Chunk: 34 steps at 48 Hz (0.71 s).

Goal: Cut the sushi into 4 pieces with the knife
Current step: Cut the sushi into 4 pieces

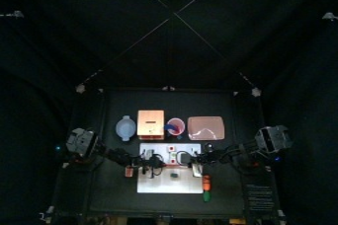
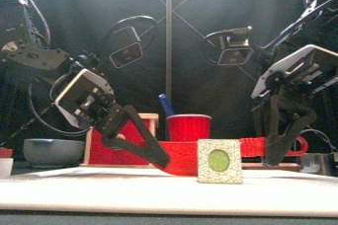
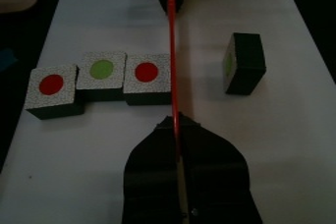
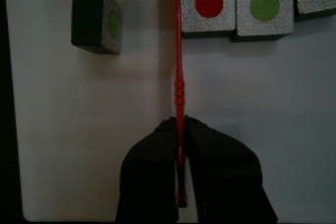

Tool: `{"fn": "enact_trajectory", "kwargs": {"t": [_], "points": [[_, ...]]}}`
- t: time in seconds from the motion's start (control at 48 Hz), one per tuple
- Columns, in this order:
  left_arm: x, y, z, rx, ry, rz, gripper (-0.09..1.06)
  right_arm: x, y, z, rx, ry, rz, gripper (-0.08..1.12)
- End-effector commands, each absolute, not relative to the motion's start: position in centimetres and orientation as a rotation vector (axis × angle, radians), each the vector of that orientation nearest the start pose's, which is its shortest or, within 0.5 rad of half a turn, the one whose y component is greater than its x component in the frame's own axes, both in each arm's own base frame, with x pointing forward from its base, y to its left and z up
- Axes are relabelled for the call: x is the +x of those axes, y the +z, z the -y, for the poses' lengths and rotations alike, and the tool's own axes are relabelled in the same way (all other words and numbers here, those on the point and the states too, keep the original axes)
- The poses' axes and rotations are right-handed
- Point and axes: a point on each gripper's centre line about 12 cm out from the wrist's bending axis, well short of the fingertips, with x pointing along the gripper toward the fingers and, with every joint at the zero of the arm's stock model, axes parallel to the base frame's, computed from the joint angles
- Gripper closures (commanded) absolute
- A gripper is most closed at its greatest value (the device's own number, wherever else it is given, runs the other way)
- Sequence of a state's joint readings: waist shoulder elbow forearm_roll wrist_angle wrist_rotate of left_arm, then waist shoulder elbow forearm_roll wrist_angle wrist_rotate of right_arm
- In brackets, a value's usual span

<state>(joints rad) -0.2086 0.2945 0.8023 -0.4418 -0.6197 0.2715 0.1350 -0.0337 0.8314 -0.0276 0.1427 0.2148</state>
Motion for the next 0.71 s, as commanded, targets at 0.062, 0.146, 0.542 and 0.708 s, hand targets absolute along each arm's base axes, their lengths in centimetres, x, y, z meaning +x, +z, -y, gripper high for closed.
{"fn": "enact_trajectory", "kwargs": {"t": [0.062, 0.146, 0.542, 0.708], "points": [[38.9, 9.9, 4.8, 0.018, 0.059, -0.437, 0.84, 33.2, 15.5, -5.0, 0.114, 0.058, -0.847, 1.0], [39.1, 11.1, 5.8, 0.038, 0.011, -0.413, 0.82, 32.8, 16.3, -5.4, 0.114, 0.07, -0.84, 1.0], [39.8, 14.5, 6.2, 0.065, -0.038, -0.324, 0.42, 30.3, 17.8, -5.4, 0.138, 0.076, -0.831, 1.0], [39.4, 15.0, 5.7, 0.057, -0.023, -0.317, 0.25, 28.7, 17.9, -5.2, 0.161, 0.07, -0.839, 1.0]]}}
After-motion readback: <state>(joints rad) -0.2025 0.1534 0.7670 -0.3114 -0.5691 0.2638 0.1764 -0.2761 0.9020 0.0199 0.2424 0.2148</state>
